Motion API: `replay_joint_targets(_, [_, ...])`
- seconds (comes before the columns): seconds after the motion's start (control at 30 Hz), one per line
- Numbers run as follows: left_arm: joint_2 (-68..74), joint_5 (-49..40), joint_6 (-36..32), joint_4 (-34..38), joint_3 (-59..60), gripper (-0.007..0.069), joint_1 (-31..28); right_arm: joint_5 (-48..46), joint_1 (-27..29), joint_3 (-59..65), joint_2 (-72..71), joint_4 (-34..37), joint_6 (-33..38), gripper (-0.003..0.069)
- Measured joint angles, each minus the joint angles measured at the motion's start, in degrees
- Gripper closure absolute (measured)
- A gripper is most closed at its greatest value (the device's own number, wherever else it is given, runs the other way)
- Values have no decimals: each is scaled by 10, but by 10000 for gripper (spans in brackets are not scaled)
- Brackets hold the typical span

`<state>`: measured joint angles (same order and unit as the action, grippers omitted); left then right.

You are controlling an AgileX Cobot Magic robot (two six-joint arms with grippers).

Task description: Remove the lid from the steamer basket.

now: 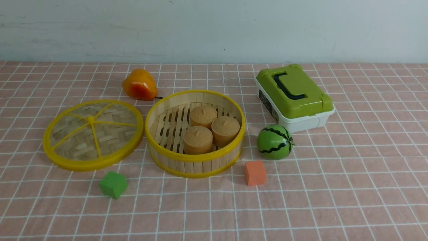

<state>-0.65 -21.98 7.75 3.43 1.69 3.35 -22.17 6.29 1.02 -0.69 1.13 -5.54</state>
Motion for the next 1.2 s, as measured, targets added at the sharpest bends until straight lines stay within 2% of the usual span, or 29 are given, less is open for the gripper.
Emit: replay_joint_targets(1.2, [0, 0, -1, 0, 0, 594, 1, 0, 0, 0, 0, 0, 0, 418])
